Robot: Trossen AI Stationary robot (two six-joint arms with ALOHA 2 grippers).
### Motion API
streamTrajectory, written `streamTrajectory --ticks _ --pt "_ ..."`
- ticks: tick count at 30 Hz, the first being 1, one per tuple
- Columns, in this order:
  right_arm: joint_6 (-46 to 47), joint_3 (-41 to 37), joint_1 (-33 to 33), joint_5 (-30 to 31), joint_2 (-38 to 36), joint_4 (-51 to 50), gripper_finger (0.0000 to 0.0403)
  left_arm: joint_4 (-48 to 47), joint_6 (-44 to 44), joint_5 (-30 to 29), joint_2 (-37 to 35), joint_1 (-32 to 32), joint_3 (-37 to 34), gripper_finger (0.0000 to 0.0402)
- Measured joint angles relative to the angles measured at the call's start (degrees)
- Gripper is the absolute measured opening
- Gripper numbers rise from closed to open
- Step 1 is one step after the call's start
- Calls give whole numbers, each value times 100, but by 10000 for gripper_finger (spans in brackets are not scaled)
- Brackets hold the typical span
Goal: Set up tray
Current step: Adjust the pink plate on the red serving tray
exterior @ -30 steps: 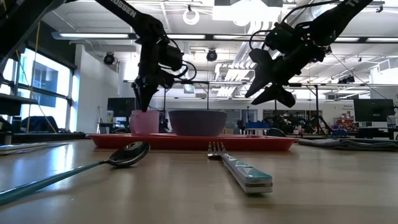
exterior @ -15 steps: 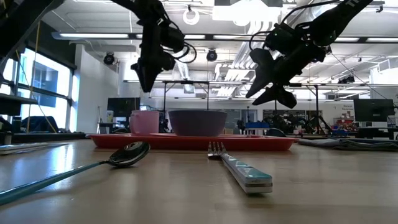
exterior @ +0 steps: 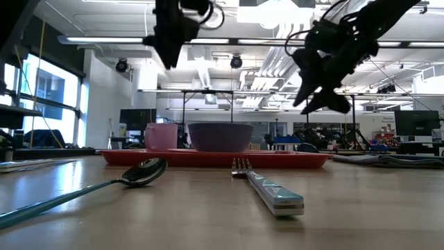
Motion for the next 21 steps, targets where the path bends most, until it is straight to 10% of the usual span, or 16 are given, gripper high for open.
streamTrajectory --ticks 5,13,21 --pt "-92 0 -1 1019 -161 -502 137 172 -1057 0 -221 -753 0 152" --pt "-389 0 182 1055 495 -298 137 890 -2475 7 -475 -1838 56 152" --pt "323 -2 602 986 1145 137 137 1066 -1817 -469 -524 -2106 1073 152"
